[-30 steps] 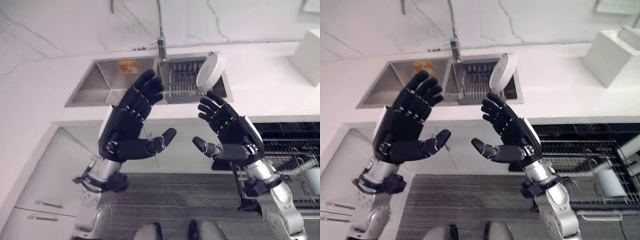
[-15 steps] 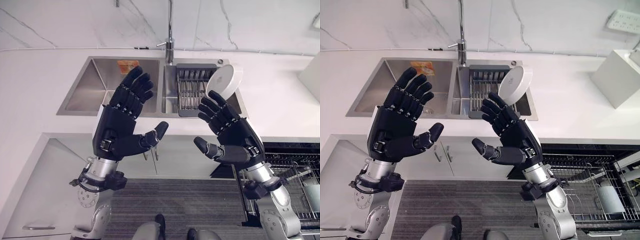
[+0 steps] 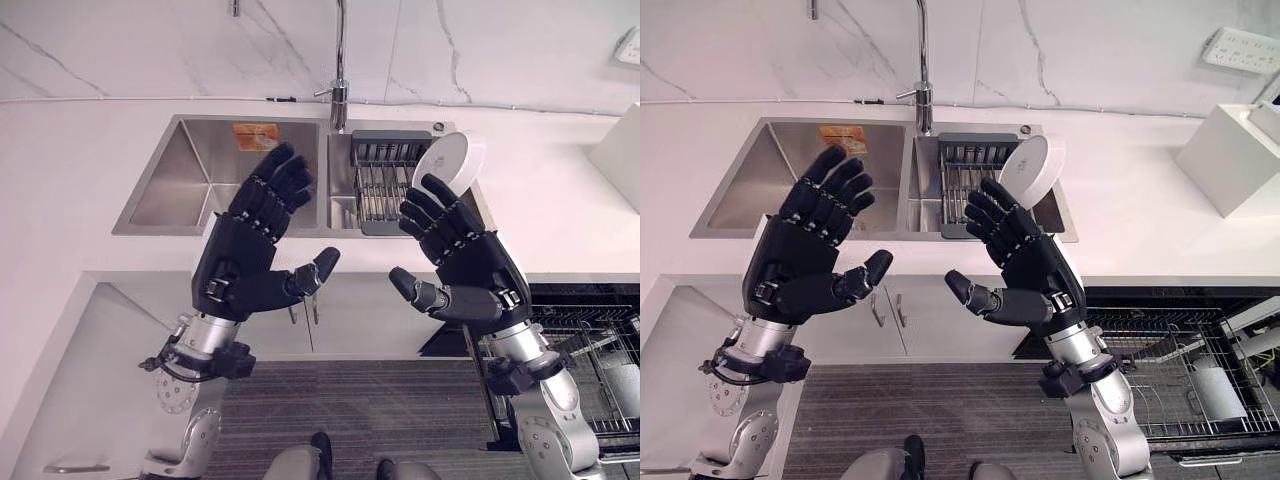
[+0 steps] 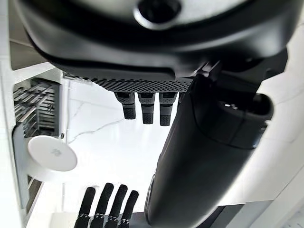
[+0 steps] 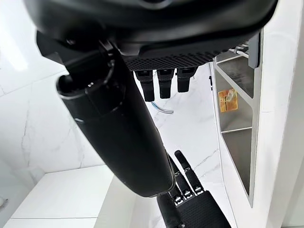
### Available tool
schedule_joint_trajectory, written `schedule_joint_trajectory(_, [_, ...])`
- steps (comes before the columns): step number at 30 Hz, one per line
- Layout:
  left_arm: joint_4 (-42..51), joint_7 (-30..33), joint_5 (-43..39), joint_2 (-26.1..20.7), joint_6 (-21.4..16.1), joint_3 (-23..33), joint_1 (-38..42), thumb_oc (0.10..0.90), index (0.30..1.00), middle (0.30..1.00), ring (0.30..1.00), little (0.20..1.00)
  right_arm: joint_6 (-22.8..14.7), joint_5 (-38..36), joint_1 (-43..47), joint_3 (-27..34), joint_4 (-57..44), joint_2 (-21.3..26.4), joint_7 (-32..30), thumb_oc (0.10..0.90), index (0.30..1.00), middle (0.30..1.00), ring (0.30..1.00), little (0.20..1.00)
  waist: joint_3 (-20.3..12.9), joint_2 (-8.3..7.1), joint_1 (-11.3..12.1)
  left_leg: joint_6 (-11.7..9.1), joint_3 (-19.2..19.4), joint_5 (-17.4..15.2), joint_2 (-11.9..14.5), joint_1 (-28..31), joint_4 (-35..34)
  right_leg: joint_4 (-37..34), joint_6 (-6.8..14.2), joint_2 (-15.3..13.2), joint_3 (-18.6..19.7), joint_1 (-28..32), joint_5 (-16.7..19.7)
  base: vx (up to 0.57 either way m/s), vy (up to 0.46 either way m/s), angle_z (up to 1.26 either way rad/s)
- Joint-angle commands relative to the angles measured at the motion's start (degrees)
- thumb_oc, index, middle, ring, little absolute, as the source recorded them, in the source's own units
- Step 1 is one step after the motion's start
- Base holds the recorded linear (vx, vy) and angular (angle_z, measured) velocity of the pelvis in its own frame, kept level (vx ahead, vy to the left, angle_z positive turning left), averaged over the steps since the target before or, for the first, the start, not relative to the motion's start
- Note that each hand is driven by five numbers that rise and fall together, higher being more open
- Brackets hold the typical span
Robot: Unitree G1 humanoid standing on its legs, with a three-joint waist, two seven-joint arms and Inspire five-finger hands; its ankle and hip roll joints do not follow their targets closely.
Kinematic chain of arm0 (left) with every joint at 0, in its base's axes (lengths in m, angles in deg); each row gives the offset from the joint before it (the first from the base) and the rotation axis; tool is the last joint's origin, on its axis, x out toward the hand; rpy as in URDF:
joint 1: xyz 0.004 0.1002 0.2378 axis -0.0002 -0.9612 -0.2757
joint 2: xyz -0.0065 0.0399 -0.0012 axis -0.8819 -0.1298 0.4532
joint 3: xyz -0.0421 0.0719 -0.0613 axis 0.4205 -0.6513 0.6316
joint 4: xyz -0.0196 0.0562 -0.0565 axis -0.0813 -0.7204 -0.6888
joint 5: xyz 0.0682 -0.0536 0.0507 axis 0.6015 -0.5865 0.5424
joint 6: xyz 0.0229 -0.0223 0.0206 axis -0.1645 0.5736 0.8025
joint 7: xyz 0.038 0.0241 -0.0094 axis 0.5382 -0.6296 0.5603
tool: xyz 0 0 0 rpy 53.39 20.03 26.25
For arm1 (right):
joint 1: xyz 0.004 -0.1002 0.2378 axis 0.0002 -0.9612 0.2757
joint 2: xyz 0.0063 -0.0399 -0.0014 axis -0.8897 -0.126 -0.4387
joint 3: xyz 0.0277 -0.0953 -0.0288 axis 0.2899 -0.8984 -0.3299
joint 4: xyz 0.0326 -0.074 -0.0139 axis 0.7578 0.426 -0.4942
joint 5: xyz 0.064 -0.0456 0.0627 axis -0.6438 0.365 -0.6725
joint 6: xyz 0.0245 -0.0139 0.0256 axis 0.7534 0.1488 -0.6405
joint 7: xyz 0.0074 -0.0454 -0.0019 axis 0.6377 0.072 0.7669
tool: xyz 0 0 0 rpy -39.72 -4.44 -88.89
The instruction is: Place the dishes in the dishwasher.
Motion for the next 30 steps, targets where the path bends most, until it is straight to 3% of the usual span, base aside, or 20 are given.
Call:
schedule_joint_trajectory(1, [5.93, -0.76, 1.51, -1.77, -3.75, 1.05, 2.55, 0.8, 0.9, 0.9, 0.9, 0.9, -6.34, -0.48, 3.92, 0.84, -4.87, -1.62, 0.76, 0.8, 0.9, 0.9, 0.9, 0.9, -3.76, 0.27, -0.9, -2.98, -2.8, -5.18, -0.17, 4.68, -4.72, 4.14, -0.34, 3.17, -3.55, 1.17, 1.29, 0.07, 0.01, 0.05])
schedule_joint_trajectory(3, [5.71, 0.11, 1.3, -2.13, -3.7, 0.94, 3.11, 0.8, 0.9, 0.9, 0.9, 0.9, -6.15, 0.16, 4.08, 0.56, -4.37, -1.16, 1.0, 0.8, 0.9, 0.9, 0.9, 0.9, -3.76, 0.37, -0.81, -3.53, -3.24, -4.94, 0.0, 4.55, -4.72, -1.43, -1.15, 2.63, -4.9, 1.72, 0.0, 0.07, -0.075, -0.03])
schedule_joint_trajectory(4, [5.52, 0.6, 0.95, -2.54, -3.71, 1.3, 3.66, 0.8, 0.9, 0.9, 0.9, 0.9, -6.16, 0.05, 4.29, 0.44, -3.96, -0.58, 1.64, 0.8, 0.9, 0.9, 0.9, 0.9, -3.63, 0.42, -0.71, -4.05, -3.73, -4.92, 0.21, 4.75, -4.72, -9.92, -1.8, 1.38, -6.11, 2.51, -0.04, 0.07, -0.216, -0.17])
schedule_joint_trajectory(5, [5.21, 1.13, 1.09, -2.75, -3.75, 1.62, 3.93, 0.8, 0.9, 0.9, 0.9, 0.9, -6.21, -0.44, 4.74, 0.47, -3.52, -0.34, 2.52, 0.8, 0.9, 0.9, 0.9, 0.9, -3.01, -0.03, -1.02, -4.44, -3.23, -5.42, 0.22, 5.48, -4.72, -12.6, -1.31, -1.13, -5.85, 0.73, 0.58, 0.07, -0.267, -0.33])
schedule_joint_trajectory(7, [5.21, 2.59, 2.61, -2.65, -3.77, 1.77, 4.01, 0.8, 0.9, 0.9, 0.9, 0.9, -5.14, -1.22, 6.41, 0.15, -3.32, -0.65, 3.04, 0.8, 0.9, 0.9, 0.9, 0.9, -2.44, -0.82, -1.18, -4.9, -1.1, -6.9, 0.36, 6.93, -4.72, -12.6, 0.42, -5.78, -4.49, -4.64, 4.47, 0.07, -0.296, -0.38])
schedule_joint_trajectory(8, [5.42, 3.49, 3.28, -2.77, -3.77, 1.66, 4.06, 0.8, 0.9, 0.9, 0.9, 0.9, -4.59, -1.37, 7.4, -0.22, -3.25, -1.02, 3.06, 0.8, 0.9, 0.9, 0.9, 0.9, -2.0, -0.56, -1.3, -4.9, -0.44, -7.44, 0.97, 7.69, -4.72, -12.6, 0.76, -6.57, -4.35, -6.16, 5.82, 0.1, -0.368, -0.37])
schedule_joint_trajectory(10, [5.5, 3.43, 3.15, -2.53, -4.02, 1.91, 3.62, 0.8, 0.9, 0.9, 0.9, 0.9, -4.03, -1.33, 7.76, 0.04, -3.67, -0.77, 3.18, 0.8, 0.9, 0.9, 0.9, 0.9, -2.18, -0.84, -1.71, -4.93, -0.74, -8.25, 1.12, 8.04, -4.72, -12.6, 1.44, -5.97, -1.54, -7.04, 4.5, 0.1, -0.36, -0.16])
schedule_joint_trajectory(12, [6.03, 1.99, 0.37, -2.62, -3.64, 1.69, 2.83, 0.8, 0.9, 0.9, 0.9, 0.9, -3.59, -1.16, 7.97, -0.21, -4.33, -0.43, 1.93, 0.8, 0.9, 0.9, 0.9, 0.9, -2.75, -1.15, -1.84, -5.37, -0.27, -8.72, 1.81, 8.55, -4.72, -12.6, 1.9, -5.57, -1.41, -6.97, 4.12, 0.12, -0.399, 0.19])
schedule_joint_trajectory(16, [7.47, -0.25, -2.66, -2.45, -3.09, 1.49, 0.98, 0.8, 0.9, 0.9, 0.9, 0.9, -3.02, -1.39, 8.14, 0.54, -5.19, 0.96, -0.46, 0.8, 0.9, 0.9, 0.9, 0.9, -3.64, -1.02, -2.4, -6.96, 0.46, -8.7, 4.95, 10.61, -4.72, -12.6, 0.42, -3.58, -1.53, -5.5, 1.94, 0.15, -0.416, 0.2])
schedule_joint_trajectory(20, [7.62, -6.63, -10.77, -1.38, -1.04, 0.75, 1.36, 0.8, 0.9, 0.9, 0.9, 0.9, -4.04, 0.31, 7.09, 2.27, -5.75, 1.53, -2.85, 0.8, 0.9, 0.9, 0.9, 0.9, -4.72, -0.83, -3.95, -8.8, 1.26, -7.9, 7.63, 12.05, -4.72, -12.6, -1.68, -1.61, -1.37, -4.72, 0.87, 0.09, -0.313, 0.02])
schedule_joint_trajectory(22, [7.96, -7.66, -11.5, -0.92, -1.44, 0.44, 1.12, 0.8, 0.9, 0.9, 0.9, 0.9, -3.89, 0.61, 6.47, 2.96, -5.96, 1.74, -3.3, 0.8, 0.9, 0.9, 0.9, 0.9, -5.12, -1.2, -4.22, -9.36, 0.89, -7.41, 6.87, 13.54, -4.72, -12.6, -2.45, -1.19, -0.46, -4.55, 0.72, 0.09, -0.215, 0.24])
schedule_joint_trajectory(24, [8.53, -8.16, -12.0, -0.53, -2.0, 0.46, 0.89, 0.8, 0.9, 0.9, 0.9, 0.9, -4.3, 1.68, 5.58, 3.72, -5.64, 2.22, -3.28, 0.8, 0.9, 0.9, 0.9, 0.9, -4.87, -2.01, -3.74, -9.73, 0.98, -3.19, 5.41, 14.13, -4.72, -12.6, -3.35, -1.52, -0.17, -3.39, 0.17, 0.08, -0.117, 0.01])
schedule_joint_trajectory(26, [8.45, -8.5, -12.47, -0.51, -3.86, 0.26, 1.06, 0.8, 0.9, 0.9, 0.9, 0.9, -5.13, 3.08, 5.41, 4.16, -5.26, 2.85, -3.21, 0.8, 0.9, 0.9, 0.9, 0.9, -4.08, -1.33, -4.07, -9.46, 2.27, -4.28, 6.84, 10.62, -4.72, -12.6, -2.95, -1.71, -2.16, -2.3, -0.28, -0.02, 0.073, -0.08])
schedule_joint_trajectory(28, [8.45, -9.37, -12.97, -0.89, -5.43, -0.08, 1.6, 0.8, 0.9, 0.9, 0.9, 0.9, -6.14, 4.02, 5.49, 4.42, -4.69, 3.13, -4.06, 0.8, 0.9, 0.9, 0.9, 0.9, -3.63, 0.32, -4.22, -11.21, 2.76, -2.34, 9.58, 6.13, -4.72, -12.6, -2.56, -1.83, -4.92, -1.67, -1.07, -0.05, 0.142, 0.19])
schedule_joint_trajectory(30, [7.84, -9.43, -10.68, -0.52, -7.22, -0.75, 3.0, 0.8, 0.9, 0.9, 0.9, 0.9, -6.49, 2.28, 6.09, 5.33, -3.72, 4.25, -4.24, 0.8, 0.9, 0.9, 0.9, 0.9, -3.6, 0.47, -4.27, -11.54, 2.96, -1.67, 10.57, 5.07, -4.72, -12.6, -2.32, -3.18, -6.59, -0.78, -2.12, 0.01, 0.163, 0.37])
